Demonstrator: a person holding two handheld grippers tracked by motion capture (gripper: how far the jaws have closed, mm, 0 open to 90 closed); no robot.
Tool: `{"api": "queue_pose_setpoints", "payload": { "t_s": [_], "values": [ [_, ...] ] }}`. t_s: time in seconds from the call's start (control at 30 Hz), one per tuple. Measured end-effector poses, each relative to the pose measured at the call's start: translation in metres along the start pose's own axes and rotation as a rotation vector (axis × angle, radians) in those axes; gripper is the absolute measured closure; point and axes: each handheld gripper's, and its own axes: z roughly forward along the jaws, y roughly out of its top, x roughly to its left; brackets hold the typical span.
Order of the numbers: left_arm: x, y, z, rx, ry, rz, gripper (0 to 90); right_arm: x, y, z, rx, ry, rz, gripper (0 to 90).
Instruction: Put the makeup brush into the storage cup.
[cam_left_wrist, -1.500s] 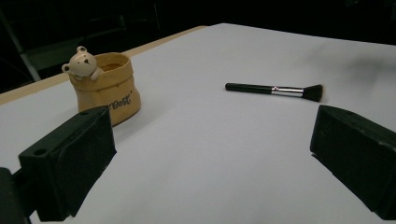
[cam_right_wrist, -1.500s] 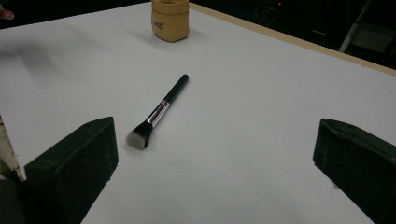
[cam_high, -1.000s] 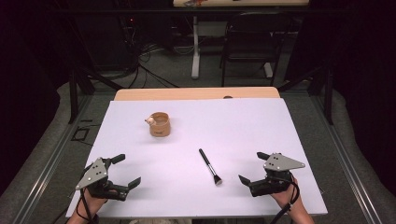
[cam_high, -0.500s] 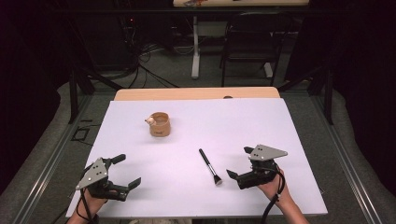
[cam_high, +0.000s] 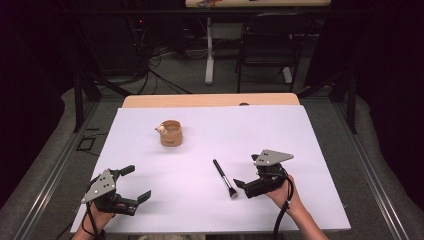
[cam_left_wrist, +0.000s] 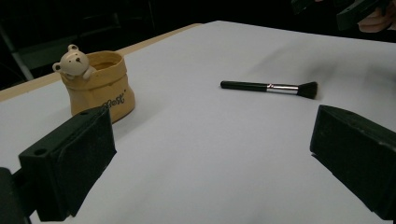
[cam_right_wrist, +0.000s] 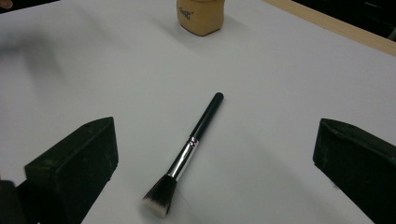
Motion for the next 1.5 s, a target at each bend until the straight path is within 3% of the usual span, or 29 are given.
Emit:
{"api": "queue_pose_setpoints", "payload": {
  "t_s": [0.33,0.6,0.9,1.1,1.43,1.5],
  "values": [
    [0.000,0.000,0.000,0.000,0.001,0.000,0.0,0.003,0.018,0.012,0.016,0.003,0.016,0.0],
    [0.000,0.000,0.000,0.002,0.002,0.000,0.0,0.007,0.027,0.027,0.069,0.011,0.015,0.0],
    [0.000,0.000,0.000,0.001,0.001,-0.001,0.0,0.007,0.035,0.041,0.197,0.034,0.032,0.0],
    [0.000,0.000,0.000,-0.001,-0.001,0.000,0.0,0.008,0.038,0.050,0.265,0.024,0.048,0.0],
    [0.001,-0.001,0.002,0.020,-0.004,-0.004,0.0,0.021,0.049,0.076,0.419,-0.009,0.059,3.1],
    [0.000,0.000,0.001,0.007,-0.004,-0.005,0.0,0.024,0.051,0.079,0.457,-0.012,0.053,3.9]
  ]
}}
